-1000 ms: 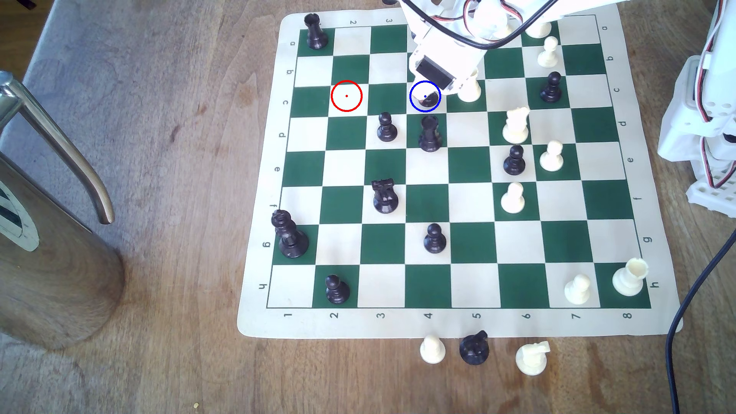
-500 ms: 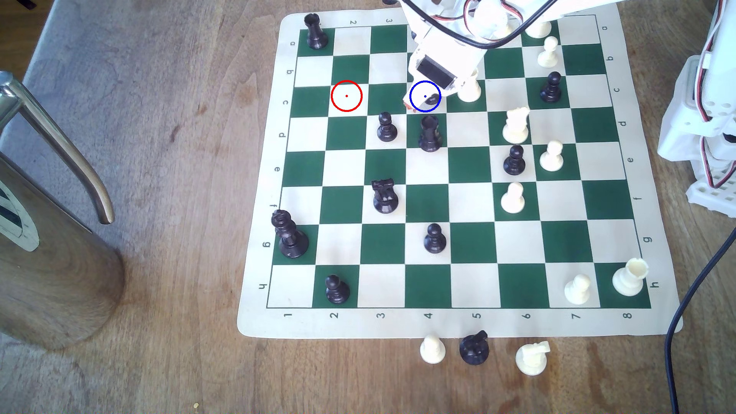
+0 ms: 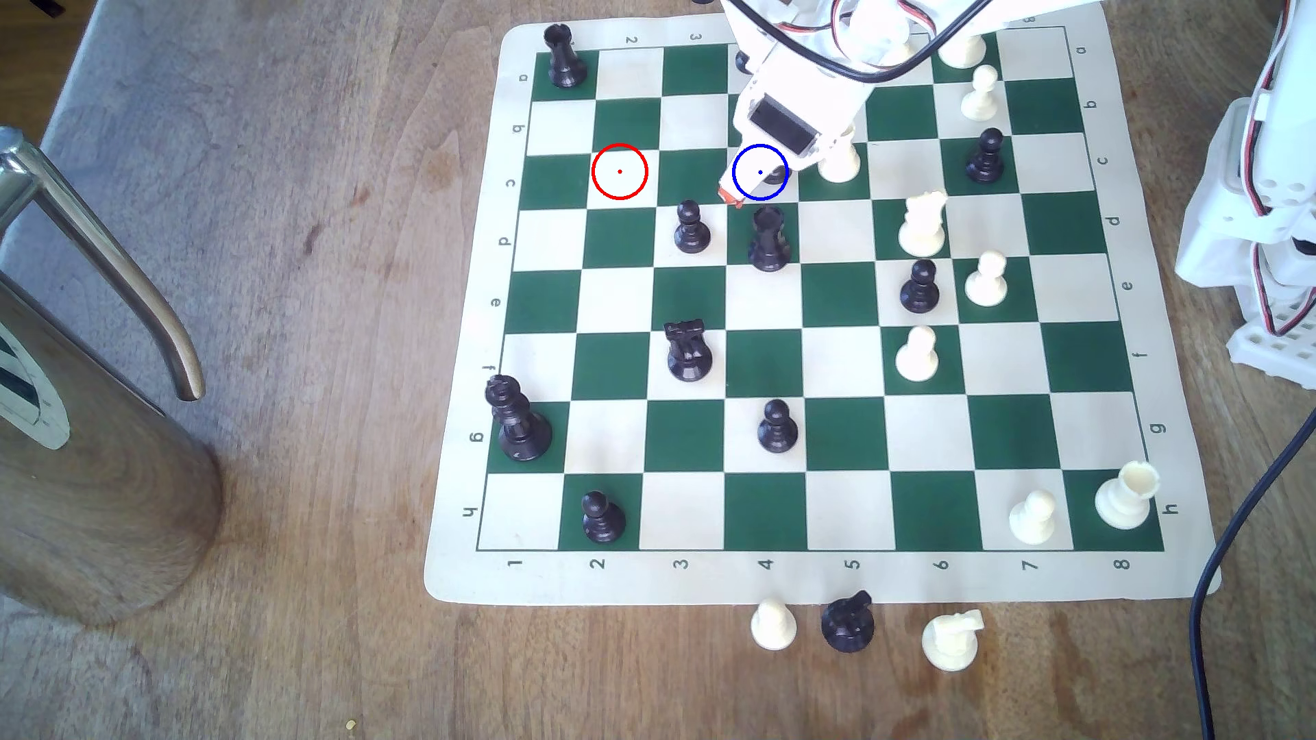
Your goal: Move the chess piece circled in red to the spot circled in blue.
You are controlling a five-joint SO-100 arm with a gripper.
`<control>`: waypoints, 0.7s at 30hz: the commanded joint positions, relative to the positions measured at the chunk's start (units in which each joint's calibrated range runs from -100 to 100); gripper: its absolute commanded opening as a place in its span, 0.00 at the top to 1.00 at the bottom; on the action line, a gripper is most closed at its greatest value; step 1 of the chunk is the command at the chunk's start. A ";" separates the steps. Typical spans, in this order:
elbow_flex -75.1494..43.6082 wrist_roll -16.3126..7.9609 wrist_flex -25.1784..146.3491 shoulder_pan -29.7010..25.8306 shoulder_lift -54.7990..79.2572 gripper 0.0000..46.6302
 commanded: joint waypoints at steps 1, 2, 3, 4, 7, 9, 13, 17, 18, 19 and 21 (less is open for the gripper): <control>-0.58 0.68 -1.29 0.75 -1.95 0.58; -0.58 0.78 -1.37 0.90 -1.95 0.58; -0.58 0.78 -1.70 1.22 -1.95 0.57; -0.58 0.83 -1.78 1.37 -1.95 0.57; -0.58 1.07 -1.78 1.61 -2.03 0.57; -0.49 1.27 -1.78 1.76 -2.12 0.57; -0.40 1.42 -1.78 2.08 -2.54 0.57; -0.49 1.76 -1.04 2.55 -4.07 0.57; -0.58 1.86 -0.96 2.70 -4.49 0.57; -0.67 1.86 -0.96 2.78 -5.00 0.56; -0.76 1.86 -0.55 3.02 -7.04 0.55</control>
